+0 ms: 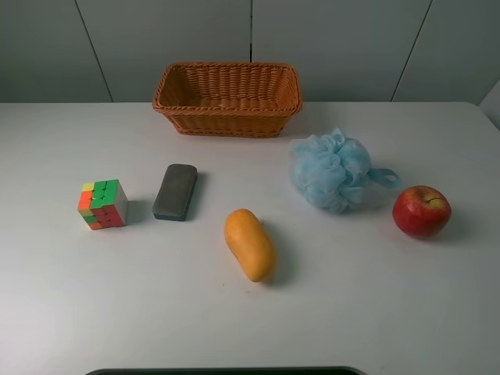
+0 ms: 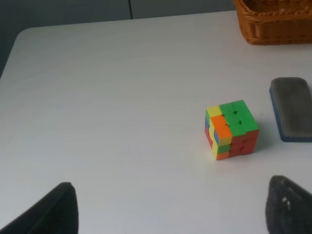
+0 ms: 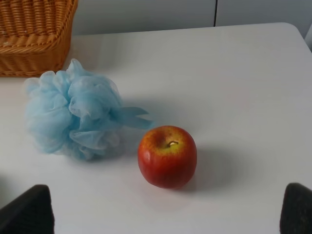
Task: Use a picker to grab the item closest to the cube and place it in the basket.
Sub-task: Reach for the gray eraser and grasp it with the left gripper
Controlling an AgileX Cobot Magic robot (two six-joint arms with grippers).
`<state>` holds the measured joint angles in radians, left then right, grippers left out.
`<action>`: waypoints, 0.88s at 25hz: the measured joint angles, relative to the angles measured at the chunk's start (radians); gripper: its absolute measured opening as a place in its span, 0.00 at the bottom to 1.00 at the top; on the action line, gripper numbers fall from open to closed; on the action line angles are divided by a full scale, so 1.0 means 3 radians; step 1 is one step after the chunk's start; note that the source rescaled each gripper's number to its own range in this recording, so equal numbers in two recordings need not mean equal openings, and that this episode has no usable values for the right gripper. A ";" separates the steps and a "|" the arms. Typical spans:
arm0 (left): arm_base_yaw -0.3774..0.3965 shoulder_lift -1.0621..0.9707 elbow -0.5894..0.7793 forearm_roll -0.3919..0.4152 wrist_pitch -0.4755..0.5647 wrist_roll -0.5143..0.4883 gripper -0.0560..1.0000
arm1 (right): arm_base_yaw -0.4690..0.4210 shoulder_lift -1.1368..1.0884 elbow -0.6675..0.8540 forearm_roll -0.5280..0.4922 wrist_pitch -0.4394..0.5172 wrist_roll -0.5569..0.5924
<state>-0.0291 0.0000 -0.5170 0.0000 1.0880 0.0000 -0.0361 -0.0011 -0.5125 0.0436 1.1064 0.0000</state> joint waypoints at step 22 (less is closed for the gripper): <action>0.0000 0.0000 0.0000 0.0066 0.0000 0.0000 1.00 | 0.0000 0.0000 0.0000 0.0000 0.0000 0.0000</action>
<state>-0.0291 0.0000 -0.5170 0.0197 1.0880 0.0000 -0.0361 -0.0011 -0.5125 0.0436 1.1064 0.0000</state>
